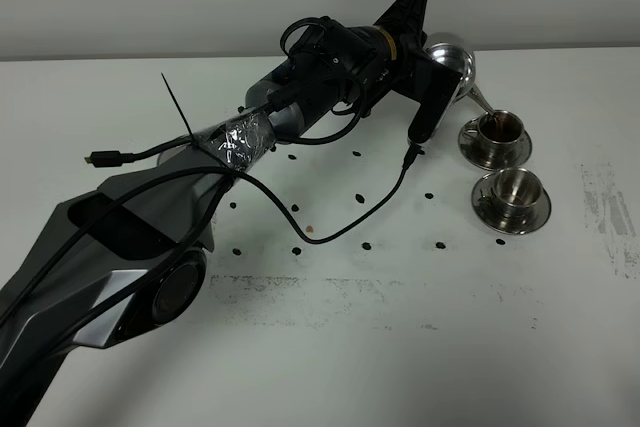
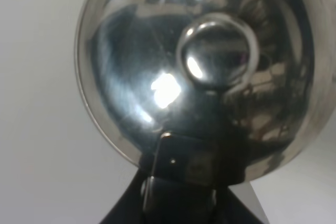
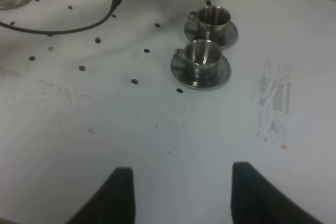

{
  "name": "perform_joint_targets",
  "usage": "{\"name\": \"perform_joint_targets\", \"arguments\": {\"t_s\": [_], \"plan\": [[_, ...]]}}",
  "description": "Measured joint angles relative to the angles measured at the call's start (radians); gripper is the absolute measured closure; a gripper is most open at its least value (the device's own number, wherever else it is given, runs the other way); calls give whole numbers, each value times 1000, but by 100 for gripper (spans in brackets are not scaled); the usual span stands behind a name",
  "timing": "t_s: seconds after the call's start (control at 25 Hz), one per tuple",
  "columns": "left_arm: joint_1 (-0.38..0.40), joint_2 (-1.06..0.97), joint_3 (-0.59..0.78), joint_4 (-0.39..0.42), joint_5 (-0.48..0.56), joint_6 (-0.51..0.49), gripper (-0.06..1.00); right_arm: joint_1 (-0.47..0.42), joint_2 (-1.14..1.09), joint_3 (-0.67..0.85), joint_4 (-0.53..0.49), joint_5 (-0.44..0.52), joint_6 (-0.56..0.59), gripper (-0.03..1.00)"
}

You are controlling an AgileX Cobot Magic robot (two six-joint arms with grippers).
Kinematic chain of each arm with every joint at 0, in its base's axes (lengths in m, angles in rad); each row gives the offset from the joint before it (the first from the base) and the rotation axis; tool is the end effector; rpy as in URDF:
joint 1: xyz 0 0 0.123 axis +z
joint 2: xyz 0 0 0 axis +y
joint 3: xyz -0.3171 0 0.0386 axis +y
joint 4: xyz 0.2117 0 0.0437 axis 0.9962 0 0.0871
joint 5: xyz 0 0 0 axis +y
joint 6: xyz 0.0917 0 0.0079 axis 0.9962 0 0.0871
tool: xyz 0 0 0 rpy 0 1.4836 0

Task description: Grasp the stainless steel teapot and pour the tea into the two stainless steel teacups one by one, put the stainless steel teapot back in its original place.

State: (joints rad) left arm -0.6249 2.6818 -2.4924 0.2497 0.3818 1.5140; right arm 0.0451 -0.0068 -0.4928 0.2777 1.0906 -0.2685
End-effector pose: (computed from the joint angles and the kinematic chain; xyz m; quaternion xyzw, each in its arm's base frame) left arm 0.4907 -0.3435 0.1903 0.7808 0.3425 0.3104 0.4204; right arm -0.0746 0.0191 0.2573 -0.1404 0.8411 0.0812 0.5159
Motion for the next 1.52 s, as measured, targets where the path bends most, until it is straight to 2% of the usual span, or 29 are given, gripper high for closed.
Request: {"name": "perform_joint_targets", "arguments": {"t_s": [1.52], "plan": [[0,0,0,6,26,-10,78,0,0,0,0,0,0,56]]}}
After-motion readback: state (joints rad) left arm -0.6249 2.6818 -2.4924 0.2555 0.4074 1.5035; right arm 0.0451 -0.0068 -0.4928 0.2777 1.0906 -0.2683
